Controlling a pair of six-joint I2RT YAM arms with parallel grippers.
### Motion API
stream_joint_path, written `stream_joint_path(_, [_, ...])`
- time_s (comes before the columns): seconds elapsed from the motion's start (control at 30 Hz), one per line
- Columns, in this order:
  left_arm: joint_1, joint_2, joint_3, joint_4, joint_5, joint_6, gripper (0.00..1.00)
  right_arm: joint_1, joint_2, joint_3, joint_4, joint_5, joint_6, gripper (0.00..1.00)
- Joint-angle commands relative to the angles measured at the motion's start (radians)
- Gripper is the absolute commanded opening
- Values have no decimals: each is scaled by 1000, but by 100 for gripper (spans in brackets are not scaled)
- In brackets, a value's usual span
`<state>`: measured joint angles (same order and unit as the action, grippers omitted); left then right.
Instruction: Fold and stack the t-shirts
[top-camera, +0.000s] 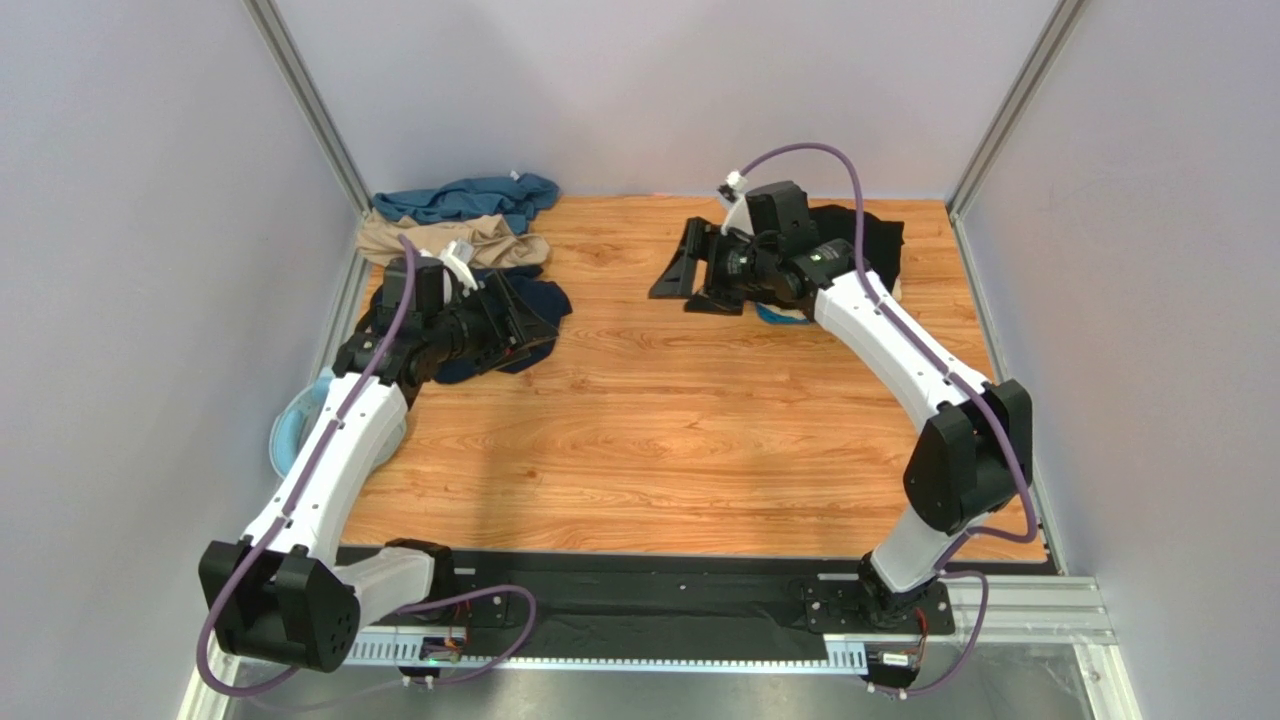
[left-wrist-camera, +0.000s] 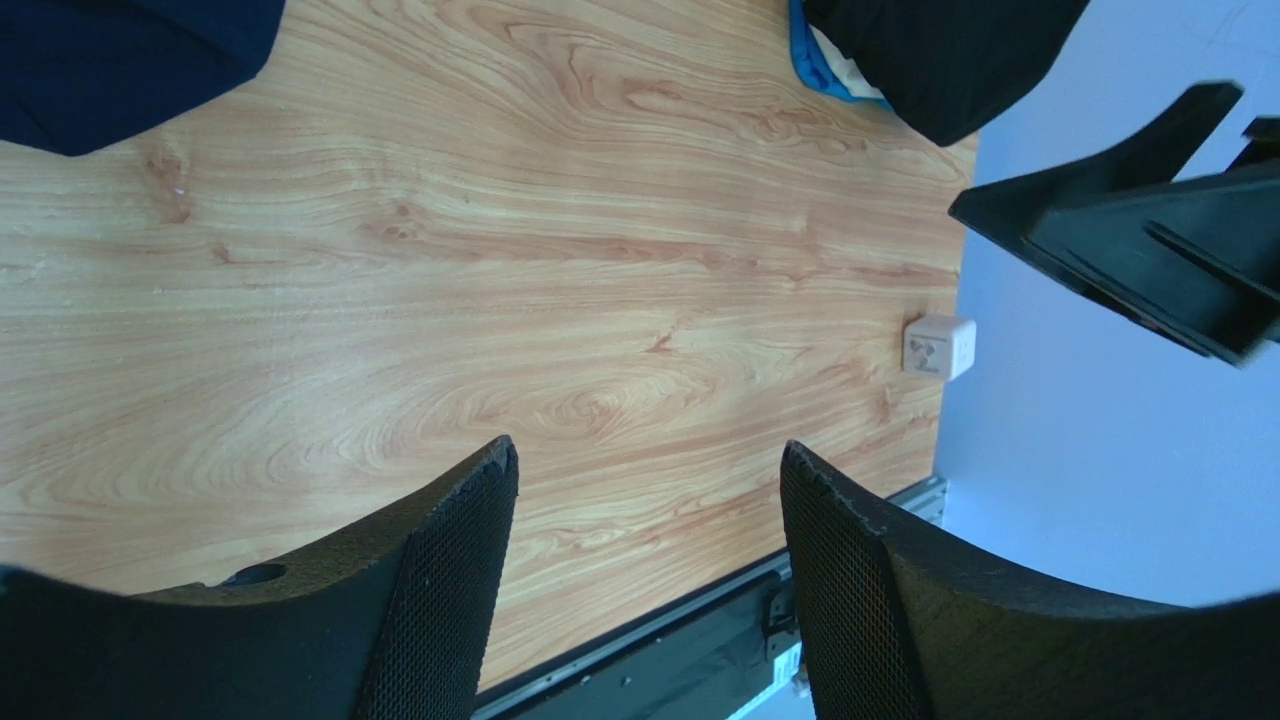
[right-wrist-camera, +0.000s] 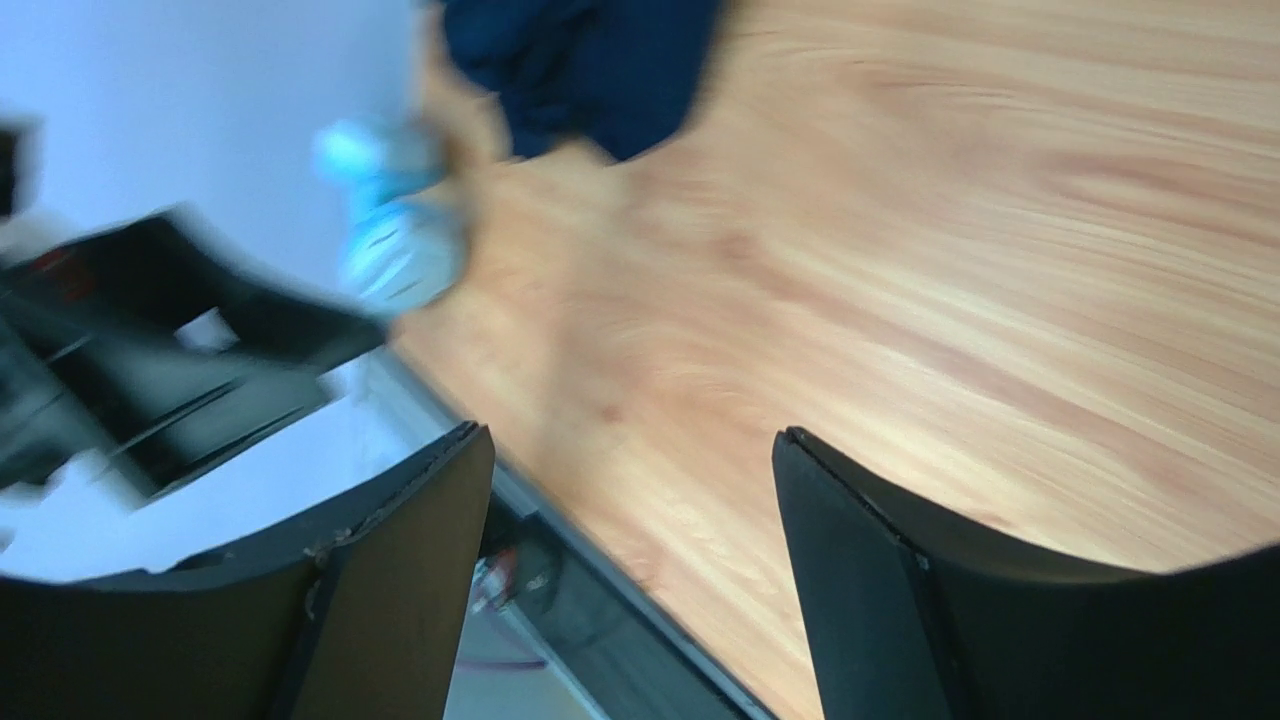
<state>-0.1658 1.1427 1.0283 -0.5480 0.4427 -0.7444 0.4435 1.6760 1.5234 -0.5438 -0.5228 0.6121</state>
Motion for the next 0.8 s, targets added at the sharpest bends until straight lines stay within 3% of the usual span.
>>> stream_joint_path(0.0, [9, 5, -13, 26, 30, -7, 71, -135, -100, -96, -298, 412, -54, 76])
stream_joint_path(0.07, [9, 15, -13, 31, 51, -15, 71, -193, -195, -169, -298, 480, -35, 78])
stream_joint_path(0.17, [9, 29, -22, 40, 59, -30, 71, -285, -317, -282, -303, 593, -18, 93])
stream_joint_path(0.3, [6, 69, -37, 80, 102, -58, 69, -333, -423, -356, -385, 771, 38, 98])
stream_joint_path(0.6, [-17, 123, -43, 102, 117, -99, 67, -515, -529, -401, -531, 934, 121, 100])
stream_joint_path(0.77, [-35, 155, -40, 108, 131, -112, 66, -688, -536, -466, -522, 894, 103, 100])
